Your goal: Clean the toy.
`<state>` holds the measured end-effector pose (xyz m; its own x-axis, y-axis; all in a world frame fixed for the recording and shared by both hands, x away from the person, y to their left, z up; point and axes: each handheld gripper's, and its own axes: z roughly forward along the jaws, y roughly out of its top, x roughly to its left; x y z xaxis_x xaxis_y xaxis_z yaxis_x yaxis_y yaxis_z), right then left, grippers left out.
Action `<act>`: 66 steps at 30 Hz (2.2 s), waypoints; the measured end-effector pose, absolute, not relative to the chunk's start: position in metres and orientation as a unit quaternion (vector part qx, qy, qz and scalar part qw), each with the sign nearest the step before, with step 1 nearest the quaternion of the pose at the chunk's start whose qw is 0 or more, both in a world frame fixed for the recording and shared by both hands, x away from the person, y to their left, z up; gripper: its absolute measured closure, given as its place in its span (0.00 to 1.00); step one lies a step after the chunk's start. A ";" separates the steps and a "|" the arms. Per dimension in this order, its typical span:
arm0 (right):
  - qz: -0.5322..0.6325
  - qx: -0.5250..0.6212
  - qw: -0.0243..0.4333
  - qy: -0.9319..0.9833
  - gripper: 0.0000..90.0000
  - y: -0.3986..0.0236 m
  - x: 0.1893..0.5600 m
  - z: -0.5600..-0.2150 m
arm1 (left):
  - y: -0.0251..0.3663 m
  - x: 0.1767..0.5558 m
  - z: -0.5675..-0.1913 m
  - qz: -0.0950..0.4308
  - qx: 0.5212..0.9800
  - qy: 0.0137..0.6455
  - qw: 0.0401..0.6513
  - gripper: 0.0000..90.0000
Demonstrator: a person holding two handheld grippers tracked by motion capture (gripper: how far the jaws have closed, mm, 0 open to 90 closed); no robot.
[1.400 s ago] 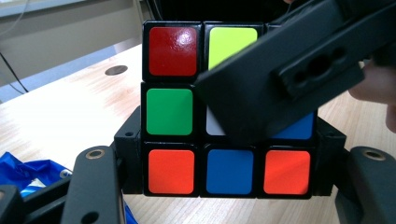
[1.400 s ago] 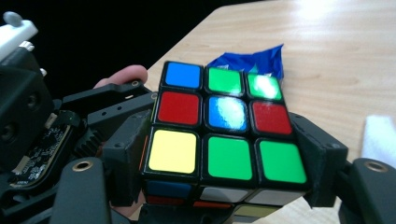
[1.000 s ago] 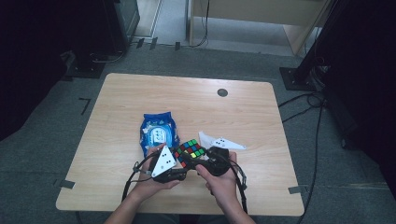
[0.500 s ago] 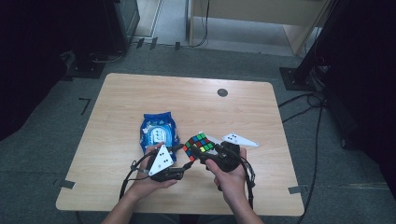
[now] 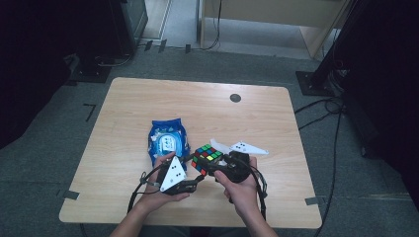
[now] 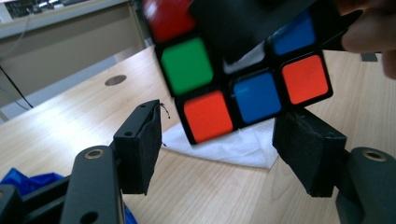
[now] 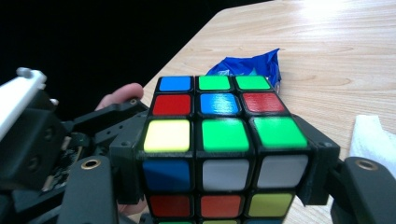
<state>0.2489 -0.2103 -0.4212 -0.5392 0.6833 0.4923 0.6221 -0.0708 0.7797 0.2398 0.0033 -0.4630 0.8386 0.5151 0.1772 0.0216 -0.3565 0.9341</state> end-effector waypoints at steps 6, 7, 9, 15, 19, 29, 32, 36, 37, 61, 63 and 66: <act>0.535 0.472 0.025 0.700 0.38 -0.202 0.248 -0.425 | 0.001 0.243 -0.463 0.224 0.792 0.181 0.538 0.23; 0.533 0.470 0.024 0.703 0.38 -0.201 0.247 -0.426 | 0.001 0.243 -0.463 0.225 0.793 0.181 0.537 0.22; 0.526 0.469 0.025 0.709 0.38 -0.198 0.247 -0.427 | 0.000 0.241 -0.463 0.235 0.793 0.178 0.533 0.21; 0.511 0.478 0.020 0.714 0.38 -0.197 0.249 -0.430 | -0.003 0.237 -0.463 0.259 0.789 0.167 0.532 0.19; 0.502 0.476 0.012 0.722 0.38 -0.195 0.250 -0.432 | -0.001 0.236 -0.463 0.258 0.785 0.158 0.540 0.27; 0.510 0.483 0.016 0.712 0.38 -0.198 0.250 -0.431 | -0.002 0.238 -0.471 0.260 0.793 0.162 0.527 0.36; 0.515 0.478 0.013 0.712 0.38 -0.199 0.250 -0.430 | -0.002 0.237 -0.469 0.264 0.792 0.159 0.527 0.37; 0.527 0.465 0.004 0.712 0.38 -0.203 0.252 -0.428 | 0.003 0.239 -0.464 0.263 0.789 0.170 0.529 0.38; 0.532 0.460 0.004 0.711 0.36 -0.205 0.252 -0.426 | 0.006 0.241 -0.463 0.258 0.786 0.177 0.534 0.38; 0.434 0.471 0.149 0.753 0.54 -0.261 0.298 -0.512 | 0.044 0.264 -0.457 0.241 0.755 0.260 0.551 0.38; 0.427 0.463 0.156 0.761 0.55 -0.258 0.298 -0.514 | 0.043 0.263 -0.458 0.239 0.757 0.258 0.551 0.38; 0.415 0.460 0.161 0.768 0.59 -0.256 0.298 -0.516 | 0.042 0.263 -0.458 0.237 0.757 0.258 0.551 0.38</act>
